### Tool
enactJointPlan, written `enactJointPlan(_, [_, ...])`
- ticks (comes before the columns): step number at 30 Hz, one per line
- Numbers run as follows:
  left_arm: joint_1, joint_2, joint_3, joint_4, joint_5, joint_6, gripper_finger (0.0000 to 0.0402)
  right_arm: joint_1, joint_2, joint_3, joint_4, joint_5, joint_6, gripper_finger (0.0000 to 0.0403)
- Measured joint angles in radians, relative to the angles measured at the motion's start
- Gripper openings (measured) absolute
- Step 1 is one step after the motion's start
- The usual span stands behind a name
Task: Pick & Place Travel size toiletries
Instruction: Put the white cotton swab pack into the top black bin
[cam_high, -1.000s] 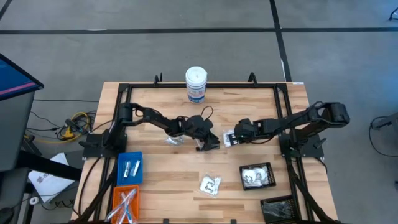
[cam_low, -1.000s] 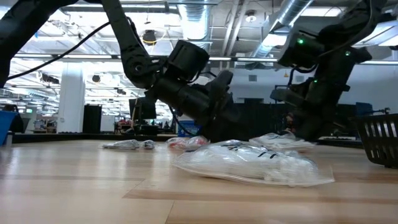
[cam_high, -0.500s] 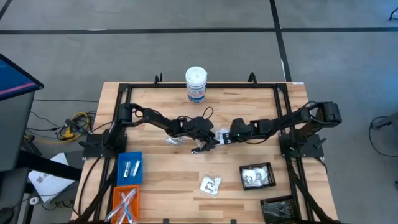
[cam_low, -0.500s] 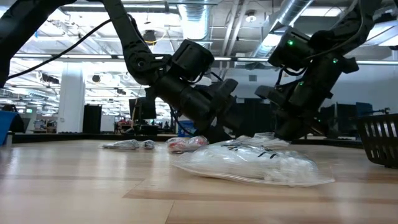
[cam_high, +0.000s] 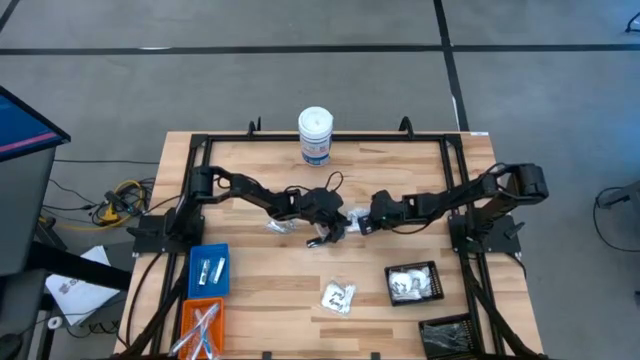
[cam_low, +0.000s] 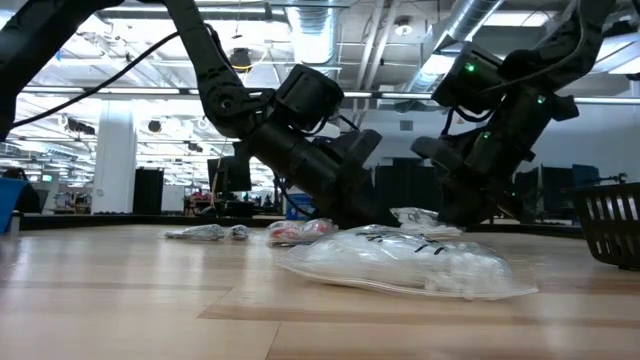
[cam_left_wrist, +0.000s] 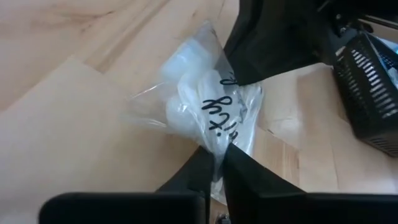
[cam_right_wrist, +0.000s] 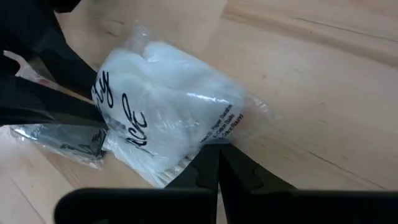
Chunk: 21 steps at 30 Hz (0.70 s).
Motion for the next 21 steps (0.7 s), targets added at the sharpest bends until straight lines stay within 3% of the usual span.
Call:
enactJointPlan(10, [-0.032, -0.053, -0.014, 0.004, 0.051, 0.017, 0.0006, 0.026, -0.142, -0.002, -0.063, -0.116, -0.125, 0.0000])
enactJointPlan(21, [-0.082, -0.343, -0.183, 0.041, -0.100, 0.073, 0.0005, 0.166, -0.499, 0.002, -0.069, 0.039, -0.145, 0.0000])
